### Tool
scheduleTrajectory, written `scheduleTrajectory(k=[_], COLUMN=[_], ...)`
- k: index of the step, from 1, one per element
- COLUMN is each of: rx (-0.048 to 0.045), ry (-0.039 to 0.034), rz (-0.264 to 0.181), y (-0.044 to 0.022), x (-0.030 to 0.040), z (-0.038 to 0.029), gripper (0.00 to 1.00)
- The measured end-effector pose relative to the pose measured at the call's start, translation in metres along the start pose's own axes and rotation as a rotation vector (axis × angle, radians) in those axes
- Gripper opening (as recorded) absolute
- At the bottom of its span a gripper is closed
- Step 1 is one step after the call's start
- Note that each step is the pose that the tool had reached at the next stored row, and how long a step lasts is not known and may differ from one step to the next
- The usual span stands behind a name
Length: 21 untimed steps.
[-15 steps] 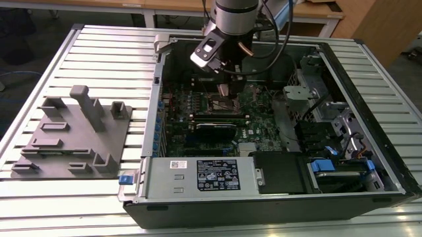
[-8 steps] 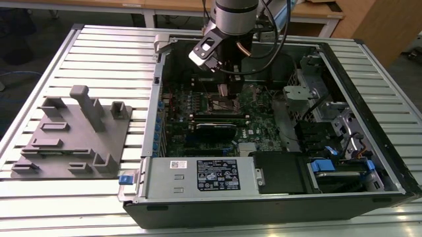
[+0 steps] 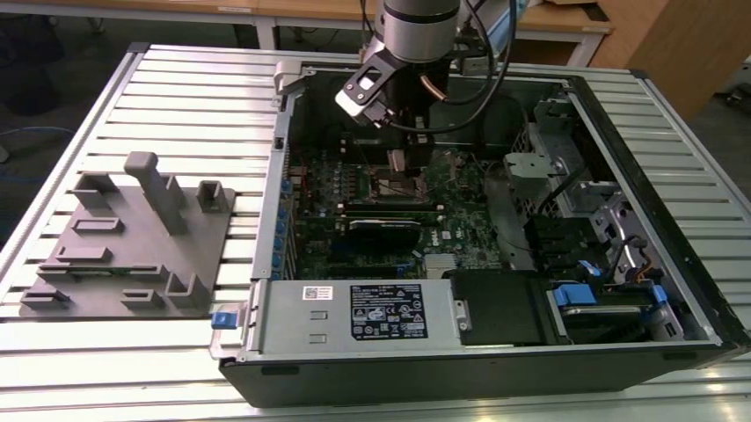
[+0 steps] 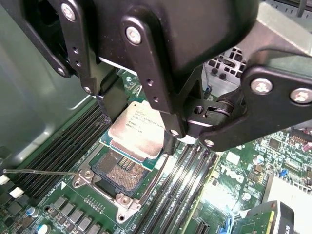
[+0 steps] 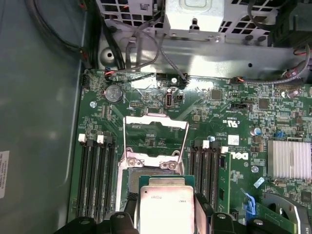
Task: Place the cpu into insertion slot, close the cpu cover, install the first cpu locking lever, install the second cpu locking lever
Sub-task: 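Place the cpu into insertion slot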
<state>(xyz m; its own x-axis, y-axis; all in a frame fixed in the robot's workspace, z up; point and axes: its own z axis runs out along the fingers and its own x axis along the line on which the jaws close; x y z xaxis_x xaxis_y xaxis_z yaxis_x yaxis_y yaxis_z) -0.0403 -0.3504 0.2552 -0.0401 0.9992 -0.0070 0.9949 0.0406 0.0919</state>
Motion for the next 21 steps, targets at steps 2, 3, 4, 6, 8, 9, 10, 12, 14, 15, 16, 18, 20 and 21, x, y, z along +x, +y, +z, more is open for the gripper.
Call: scheduleTrajectory(k=[2,3,4,6,8,9,10,12,14,15,16,18,20,21], rx=[0.0001,0.0001,0.0,0.0097,0.0424,0.0606,0.0783,0.0903,0.0922,0.093,0.0931,0.0931,0.0931,0.0931], ry=[-0.0004,-0.0004,-0.0003,0.0,0.0013,0.002,0.0027,0.0029,0.003,0.0032,0.0035,0.0045,0.0051,0.0054], rz=[0.004,0.004,0.004,0.004,0.004,0.004,0.004,0.004,0.004,0.004,0.004,0.004,0.004,0.004], y=[0.0,0.0,0.0,0.0001,0.0007,0.0011,0.0016,0.0017,0.0018,0.0018,0.0018,0.0018,0.0019,0.0021], x=[0.0,0.0,0.0,0.0001,0.0,0.0,-0.0001,-0.0001,-0.0001,-0.0001,-0.0001,0.0,-0.0001,-0.0001], z=[0.0,0.0,0.0,0.0001,0.0004,0.0006,0.0007,0.0007,0.0007,0.0007,0.0007,0.0009,0.0008,0.0009], gripper=[0.54,0.54,0.54,0.54,0.54,0.54,0.54,0.54,0.54,0.54,0.54,0.54,0.54,0.54])
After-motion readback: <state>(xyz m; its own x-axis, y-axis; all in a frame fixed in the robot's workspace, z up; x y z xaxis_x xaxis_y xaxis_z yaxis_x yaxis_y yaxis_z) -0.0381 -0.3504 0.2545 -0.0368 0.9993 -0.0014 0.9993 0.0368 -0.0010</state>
